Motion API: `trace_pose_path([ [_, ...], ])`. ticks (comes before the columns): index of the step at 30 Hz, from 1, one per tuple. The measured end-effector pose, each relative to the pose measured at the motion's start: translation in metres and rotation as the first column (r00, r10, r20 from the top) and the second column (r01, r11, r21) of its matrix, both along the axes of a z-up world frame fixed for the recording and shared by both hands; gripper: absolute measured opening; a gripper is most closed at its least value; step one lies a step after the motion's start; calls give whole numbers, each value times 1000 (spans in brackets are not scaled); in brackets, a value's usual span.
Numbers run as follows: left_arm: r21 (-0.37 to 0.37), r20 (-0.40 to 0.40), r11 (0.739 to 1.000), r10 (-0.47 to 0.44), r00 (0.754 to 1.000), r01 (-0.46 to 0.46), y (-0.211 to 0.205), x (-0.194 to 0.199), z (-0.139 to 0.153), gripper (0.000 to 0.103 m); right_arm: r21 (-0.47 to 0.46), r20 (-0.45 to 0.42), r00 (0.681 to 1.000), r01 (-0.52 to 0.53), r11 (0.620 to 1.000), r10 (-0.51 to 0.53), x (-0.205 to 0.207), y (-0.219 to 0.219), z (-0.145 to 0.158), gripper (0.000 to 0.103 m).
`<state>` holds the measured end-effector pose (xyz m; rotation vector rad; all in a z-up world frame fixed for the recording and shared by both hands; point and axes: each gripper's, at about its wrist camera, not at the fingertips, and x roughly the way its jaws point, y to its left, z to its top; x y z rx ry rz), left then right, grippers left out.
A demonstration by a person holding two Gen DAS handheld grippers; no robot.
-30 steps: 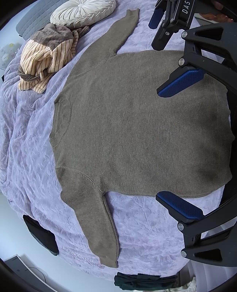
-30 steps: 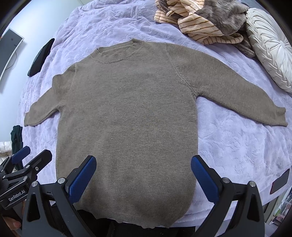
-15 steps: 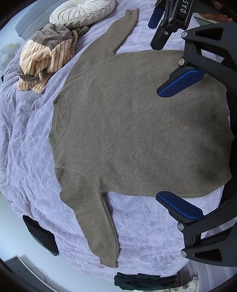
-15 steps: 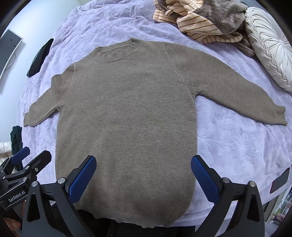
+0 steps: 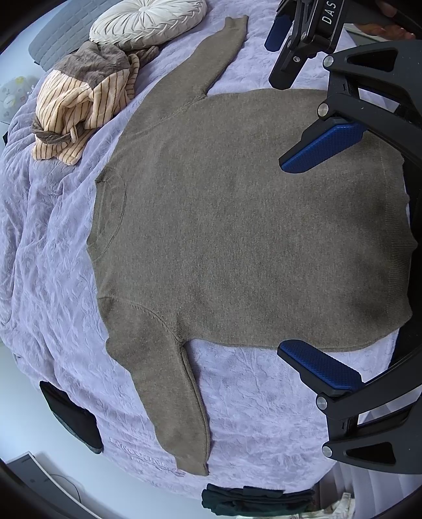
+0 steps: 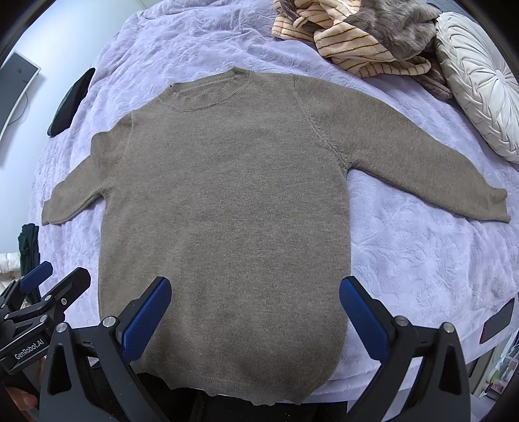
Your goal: Fold small clothes
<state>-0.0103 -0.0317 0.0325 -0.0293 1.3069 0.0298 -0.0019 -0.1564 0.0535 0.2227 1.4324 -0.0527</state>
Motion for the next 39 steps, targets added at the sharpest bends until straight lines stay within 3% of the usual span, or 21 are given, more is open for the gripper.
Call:
trace_pose_path([
  [20,-14,-2,1000,-12,1000,12,3,-3,-2,103,-5,3,1000,8,1000,-8,-1,3,0,103],
  [31,-97,-5,995,-19,1000,18,9,12,-9,103,-52,-19,1000,-3,999,2,5,12,-4,103],
  [39,-189,-24,982,8,1000,-12,49,17,-28,103,-64,-33,999,-6,998,4,12,39,-13,103],
])
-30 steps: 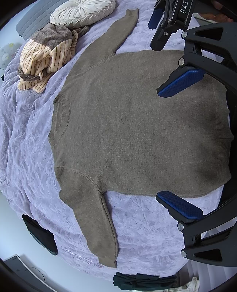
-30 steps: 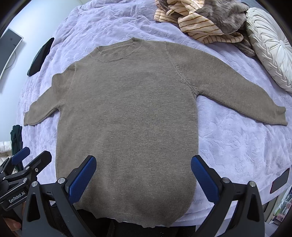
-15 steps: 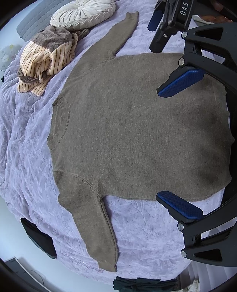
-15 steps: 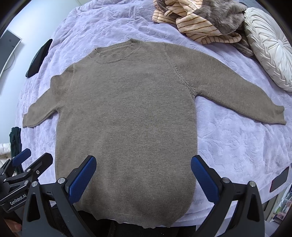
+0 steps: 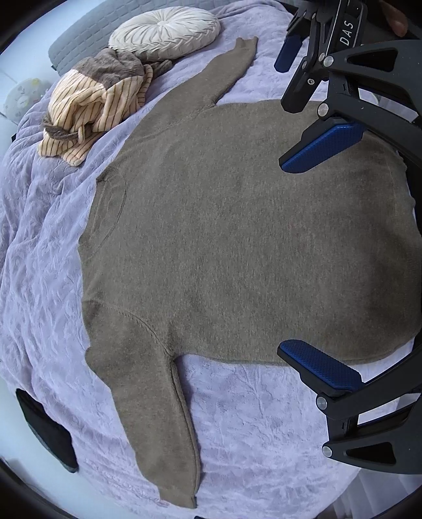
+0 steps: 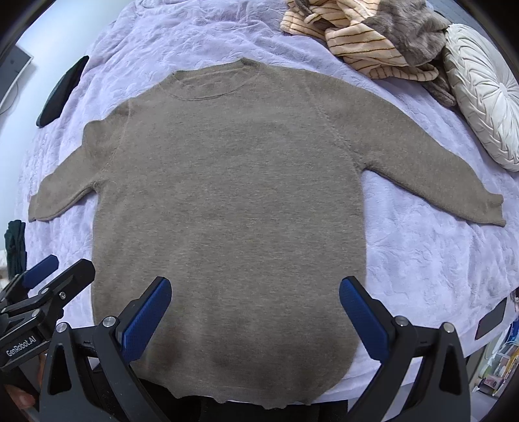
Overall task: Fold small clothes
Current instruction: 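Grasp the cuff of a brown sweater sleeve with the left tool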
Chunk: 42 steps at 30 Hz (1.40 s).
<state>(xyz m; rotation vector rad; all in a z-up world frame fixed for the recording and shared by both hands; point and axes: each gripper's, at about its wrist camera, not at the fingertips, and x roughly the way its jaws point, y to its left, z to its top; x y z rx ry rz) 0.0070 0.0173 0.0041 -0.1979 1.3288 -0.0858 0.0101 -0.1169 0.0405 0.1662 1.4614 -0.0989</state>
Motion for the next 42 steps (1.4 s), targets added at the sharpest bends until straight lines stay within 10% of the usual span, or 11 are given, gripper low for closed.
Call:
trace_pose_path([
  [12,-169,58,967,201,978,-189,163,19,-32,103,85,-36,997,-61,995,64,20,101,-34,103],
  [21,-257,76,843,505,860,-473,319,41,-91,103,117,-81,982,-158,980,168,29,179,-69,103],
  [30,-534,43,693,595,803,-485,362,56,-125,103,118,-97,968,-221,968,233,39,227,-90,103],
  [35,-554,43,670,616,786,-495,368,65,-128,102,119,-105,968,-213,970,226,40,238,-96,103],
  [42,-449,41,675,670,741,-585,373,72,-128,47,128,-96,976,-184,975,197,39,236,-92,103],
])
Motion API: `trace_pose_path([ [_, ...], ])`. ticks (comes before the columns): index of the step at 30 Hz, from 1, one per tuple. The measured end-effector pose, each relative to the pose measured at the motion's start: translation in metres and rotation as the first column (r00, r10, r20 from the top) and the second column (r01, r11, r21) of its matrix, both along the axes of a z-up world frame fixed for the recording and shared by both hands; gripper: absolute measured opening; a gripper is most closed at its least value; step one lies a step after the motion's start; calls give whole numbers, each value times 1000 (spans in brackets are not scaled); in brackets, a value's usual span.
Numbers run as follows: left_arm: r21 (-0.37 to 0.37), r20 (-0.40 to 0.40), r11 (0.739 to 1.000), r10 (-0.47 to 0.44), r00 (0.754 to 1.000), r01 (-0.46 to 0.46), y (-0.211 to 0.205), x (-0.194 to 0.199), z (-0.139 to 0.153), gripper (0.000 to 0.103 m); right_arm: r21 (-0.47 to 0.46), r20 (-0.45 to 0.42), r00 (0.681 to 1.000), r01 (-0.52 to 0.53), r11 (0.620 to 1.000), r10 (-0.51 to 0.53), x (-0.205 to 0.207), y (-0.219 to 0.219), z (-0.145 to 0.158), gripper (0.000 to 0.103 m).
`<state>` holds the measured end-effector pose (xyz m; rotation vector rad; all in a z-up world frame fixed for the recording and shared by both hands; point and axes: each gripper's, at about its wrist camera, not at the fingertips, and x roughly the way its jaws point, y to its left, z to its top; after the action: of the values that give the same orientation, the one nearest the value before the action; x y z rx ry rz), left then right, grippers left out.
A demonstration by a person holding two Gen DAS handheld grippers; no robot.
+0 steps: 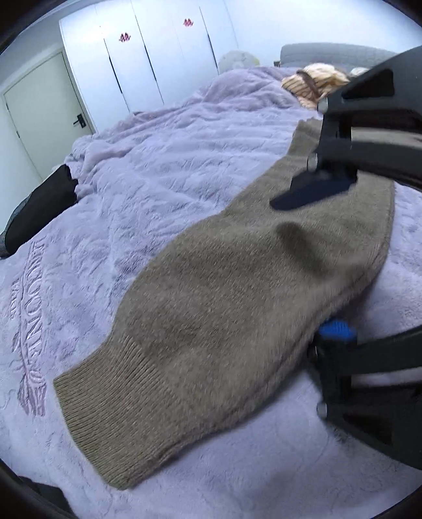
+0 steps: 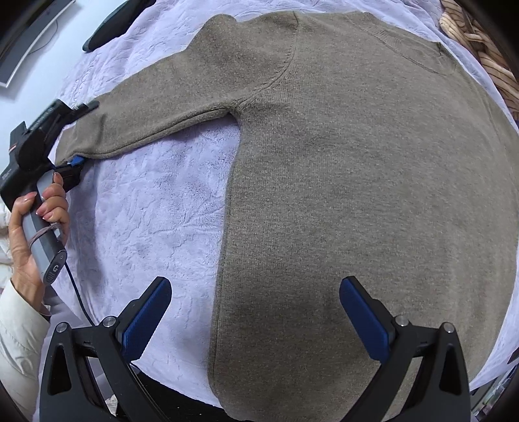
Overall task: Fold small clothes
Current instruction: 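Grasp the cuff of a brown sweater sleeve with the left tool, then fold the held sleeve across the sweater body and open the left tool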
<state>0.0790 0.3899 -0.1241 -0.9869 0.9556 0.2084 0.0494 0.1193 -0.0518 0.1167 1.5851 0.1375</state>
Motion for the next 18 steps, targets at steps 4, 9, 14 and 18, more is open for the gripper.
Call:
trace_pose_path([
  [4,86,0,996,-19,1000,19,-6,0,11,19,17,2,1000,16,1000,-16,-3,-7,2,103],
  [9,196,84,976,-114,990,96,-45,4,60,18,46,0,999,49,998,-49,-5,-32,0,103],
  [14,264,183,939,-275,944,223,-128,21,116,18,65,12,998,65,996,-66,2,-63,3,103],
  [18,284,221,889,-426,877,360,-222,42,136,18,66,40,996,83,994,-85,5,-102,12,103],
])
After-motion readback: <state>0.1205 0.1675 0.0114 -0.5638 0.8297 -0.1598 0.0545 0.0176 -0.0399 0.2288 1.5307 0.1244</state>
